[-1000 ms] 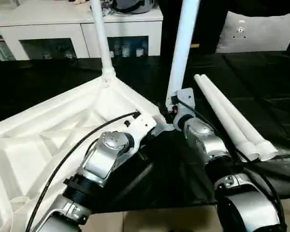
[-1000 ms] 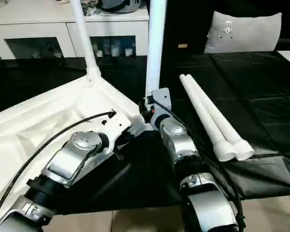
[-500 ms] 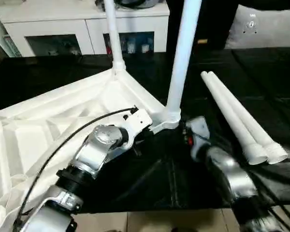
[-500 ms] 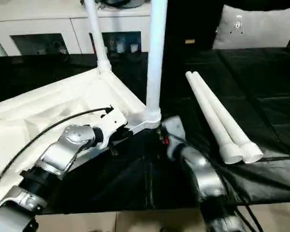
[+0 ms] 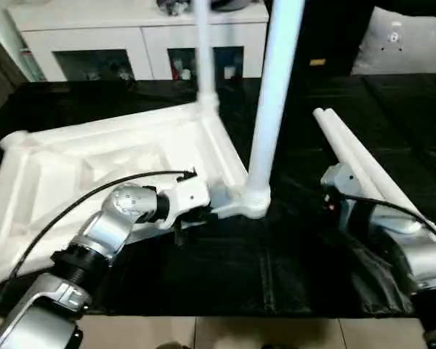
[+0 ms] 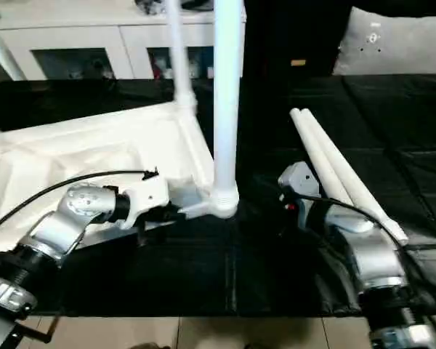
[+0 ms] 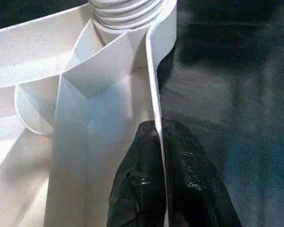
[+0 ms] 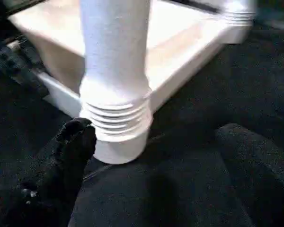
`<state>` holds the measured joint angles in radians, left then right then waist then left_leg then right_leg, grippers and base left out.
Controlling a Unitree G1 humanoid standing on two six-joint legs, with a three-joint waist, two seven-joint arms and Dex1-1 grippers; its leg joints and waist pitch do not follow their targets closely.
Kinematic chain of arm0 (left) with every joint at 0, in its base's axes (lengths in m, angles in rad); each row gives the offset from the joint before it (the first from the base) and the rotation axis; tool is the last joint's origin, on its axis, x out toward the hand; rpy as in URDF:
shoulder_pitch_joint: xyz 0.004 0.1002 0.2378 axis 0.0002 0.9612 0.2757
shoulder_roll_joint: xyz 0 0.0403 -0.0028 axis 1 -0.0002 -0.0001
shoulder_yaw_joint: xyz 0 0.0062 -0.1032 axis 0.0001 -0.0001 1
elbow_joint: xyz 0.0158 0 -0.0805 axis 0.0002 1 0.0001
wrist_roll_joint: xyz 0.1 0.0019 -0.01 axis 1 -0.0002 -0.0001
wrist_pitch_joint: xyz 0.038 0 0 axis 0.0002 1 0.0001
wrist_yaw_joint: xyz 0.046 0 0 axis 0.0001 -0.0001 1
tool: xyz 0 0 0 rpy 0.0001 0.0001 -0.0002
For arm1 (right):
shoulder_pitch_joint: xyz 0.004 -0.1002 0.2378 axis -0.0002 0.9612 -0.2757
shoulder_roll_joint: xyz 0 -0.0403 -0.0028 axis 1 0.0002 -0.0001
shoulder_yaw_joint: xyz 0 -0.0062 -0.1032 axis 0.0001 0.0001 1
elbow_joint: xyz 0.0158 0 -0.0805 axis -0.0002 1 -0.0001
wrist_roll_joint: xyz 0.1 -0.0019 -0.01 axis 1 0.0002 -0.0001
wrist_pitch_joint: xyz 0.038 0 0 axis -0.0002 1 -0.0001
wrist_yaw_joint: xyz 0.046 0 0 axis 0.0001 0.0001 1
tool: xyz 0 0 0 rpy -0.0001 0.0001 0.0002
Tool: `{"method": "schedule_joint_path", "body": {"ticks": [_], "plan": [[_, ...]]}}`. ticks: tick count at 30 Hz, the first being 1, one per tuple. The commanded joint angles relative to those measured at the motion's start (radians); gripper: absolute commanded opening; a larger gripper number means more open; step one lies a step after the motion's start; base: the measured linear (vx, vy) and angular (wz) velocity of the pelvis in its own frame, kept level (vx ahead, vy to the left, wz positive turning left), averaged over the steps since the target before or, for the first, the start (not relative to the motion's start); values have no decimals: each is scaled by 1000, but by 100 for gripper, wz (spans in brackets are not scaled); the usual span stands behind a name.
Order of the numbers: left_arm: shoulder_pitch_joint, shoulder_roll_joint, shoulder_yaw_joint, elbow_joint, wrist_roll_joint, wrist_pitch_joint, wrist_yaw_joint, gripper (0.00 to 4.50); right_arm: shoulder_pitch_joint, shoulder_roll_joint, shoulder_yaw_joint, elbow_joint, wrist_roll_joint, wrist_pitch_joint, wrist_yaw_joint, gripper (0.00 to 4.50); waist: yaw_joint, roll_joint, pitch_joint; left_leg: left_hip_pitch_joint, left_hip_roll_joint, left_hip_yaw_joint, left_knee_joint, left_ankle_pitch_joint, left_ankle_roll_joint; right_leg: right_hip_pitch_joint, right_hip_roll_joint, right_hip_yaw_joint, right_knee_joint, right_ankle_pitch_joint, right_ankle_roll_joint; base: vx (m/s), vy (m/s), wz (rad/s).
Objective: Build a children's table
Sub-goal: Rotate leg to tighten
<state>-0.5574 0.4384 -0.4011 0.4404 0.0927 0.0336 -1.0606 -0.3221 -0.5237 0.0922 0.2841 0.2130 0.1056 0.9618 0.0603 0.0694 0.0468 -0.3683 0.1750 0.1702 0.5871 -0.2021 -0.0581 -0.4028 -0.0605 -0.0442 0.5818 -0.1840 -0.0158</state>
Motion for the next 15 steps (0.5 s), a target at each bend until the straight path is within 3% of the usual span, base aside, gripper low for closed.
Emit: {"method": "schedule_joint_path", "body": {"ticks": [1,7,8,15], "plan": [[17,24,-69,6,31,-44,-76,0,-24,-14,39,-13,8,-8,81,448,5,-13,-64,5,54,-10,-56,-102,134,61,-77,36,-43,-51,-270,0,0,0],[29,39,-91,-30,12,-74,-159,0,-57,-3,96,29,6,-26,199,448,14,-14,-62,6,56,-9,-55,-125,114,56,-79,38,-44,-109,-264,0,0,0],[29,38,-93,-34,10,-76,-163,0,-66,5,101,39,6,-27,207,421,16,-16,-63,6,56,-9,-55,-126,109,55,-79,39,-43,-118,-262,0,0,0],[27,25,-97,-30,9,-89,-180,0,-102,37,113,90,30,-7,272,367,27,-15,-64,8,55,-10,-55,-132,90,53,-77,39,-42,-143,-249,0,0,0]]}}
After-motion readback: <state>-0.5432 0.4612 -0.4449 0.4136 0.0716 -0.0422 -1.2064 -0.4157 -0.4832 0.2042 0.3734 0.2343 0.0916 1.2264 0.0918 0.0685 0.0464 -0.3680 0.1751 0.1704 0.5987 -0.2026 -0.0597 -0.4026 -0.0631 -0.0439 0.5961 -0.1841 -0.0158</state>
